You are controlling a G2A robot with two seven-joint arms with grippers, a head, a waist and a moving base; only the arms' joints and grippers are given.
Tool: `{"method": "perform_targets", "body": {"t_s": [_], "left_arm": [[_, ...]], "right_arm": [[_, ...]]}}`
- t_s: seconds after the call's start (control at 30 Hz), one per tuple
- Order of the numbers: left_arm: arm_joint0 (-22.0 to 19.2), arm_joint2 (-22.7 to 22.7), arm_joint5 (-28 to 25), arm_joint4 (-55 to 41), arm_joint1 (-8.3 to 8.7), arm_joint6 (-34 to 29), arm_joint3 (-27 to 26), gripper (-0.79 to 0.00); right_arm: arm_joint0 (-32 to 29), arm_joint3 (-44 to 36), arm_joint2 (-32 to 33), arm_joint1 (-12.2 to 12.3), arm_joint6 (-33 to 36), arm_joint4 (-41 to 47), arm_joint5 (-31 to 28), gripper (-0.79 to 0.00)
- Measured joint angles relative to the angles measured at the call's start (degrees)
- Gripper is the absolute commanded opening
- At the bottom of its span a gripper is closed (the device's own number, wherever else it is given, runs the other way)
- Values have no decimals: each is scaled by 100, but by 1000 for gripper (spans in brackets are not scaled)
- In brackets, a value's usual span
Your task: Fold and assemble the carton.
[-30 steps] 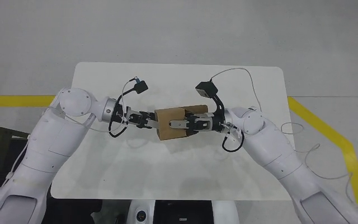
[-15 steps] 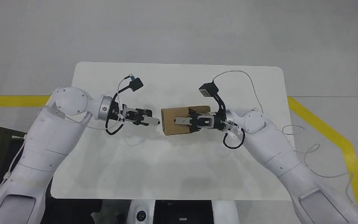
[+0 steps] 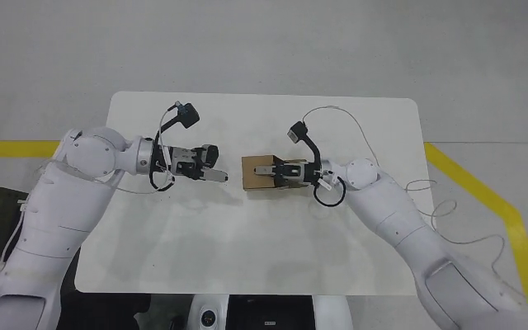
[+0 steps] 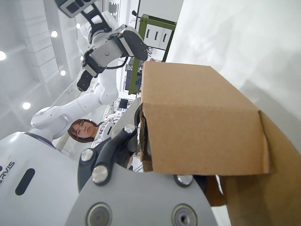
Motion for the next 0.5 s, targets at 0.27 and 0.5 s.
{"method": "perform_targets", "body": {"t_s": [0.27,0.5], "left_arm": [[6,30,-819,989,54,829,57,0],[-53,216,-597,926,69,605,-32,0]], "right_arm": [[262,695,-199,-337,-67,-5,8,-576],[321,1054,-192,-492,85,24,-128,-520]]}}
